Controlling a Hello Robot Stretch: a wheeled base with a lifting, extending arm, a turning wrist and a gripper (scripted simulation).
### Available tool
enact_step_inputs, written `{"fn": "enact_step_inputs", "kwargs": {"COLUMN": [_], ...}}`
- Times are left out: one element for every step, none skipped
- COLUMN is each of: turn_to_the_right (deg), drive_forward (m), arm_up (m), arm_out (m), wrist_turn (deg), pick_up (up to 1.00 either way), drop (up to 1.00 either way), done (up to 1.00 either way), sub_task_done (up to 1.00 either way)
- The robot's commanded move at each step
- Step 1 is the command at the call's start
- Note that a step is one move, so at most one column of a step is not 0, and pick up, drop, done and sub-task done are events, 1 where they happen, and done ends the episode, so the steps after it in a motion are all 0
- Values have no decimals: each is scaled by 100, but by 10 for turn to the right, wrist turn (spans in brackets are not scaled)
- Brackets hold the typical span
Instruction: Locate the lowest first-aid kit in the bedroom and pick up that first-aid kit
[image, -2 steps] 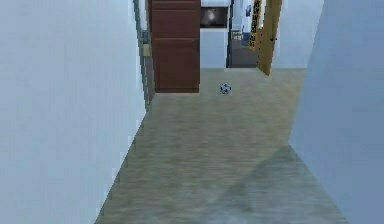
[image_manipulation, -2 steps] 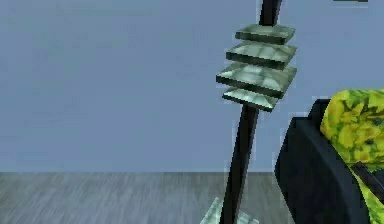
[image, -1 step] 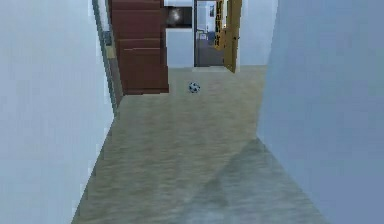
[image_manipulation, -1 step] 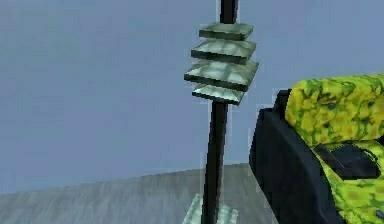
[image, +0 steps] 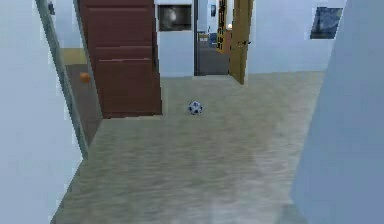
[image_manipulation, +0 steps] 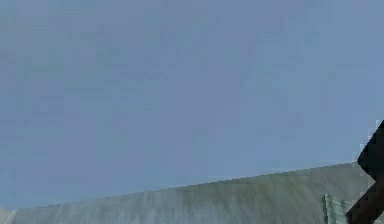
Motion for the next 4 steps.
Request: {"fn": "enact_step_inputs", "kwargs": {"turn_to_the_right": [0, 60, 0, 450], "drive_forward": [100, 0, 40, 0], "arm_up": [0, 0, 0, 0], "arm_out": [0, 0, 0, 0], "wrist_turn": [0, 0, 0, 0], "pick_up": [0, 0, 0, 0], "drop": [0, 0, 0, 0], "done": [0, 0, 0, 0], "sub_task_done": [0, 0, 0, 0]}}
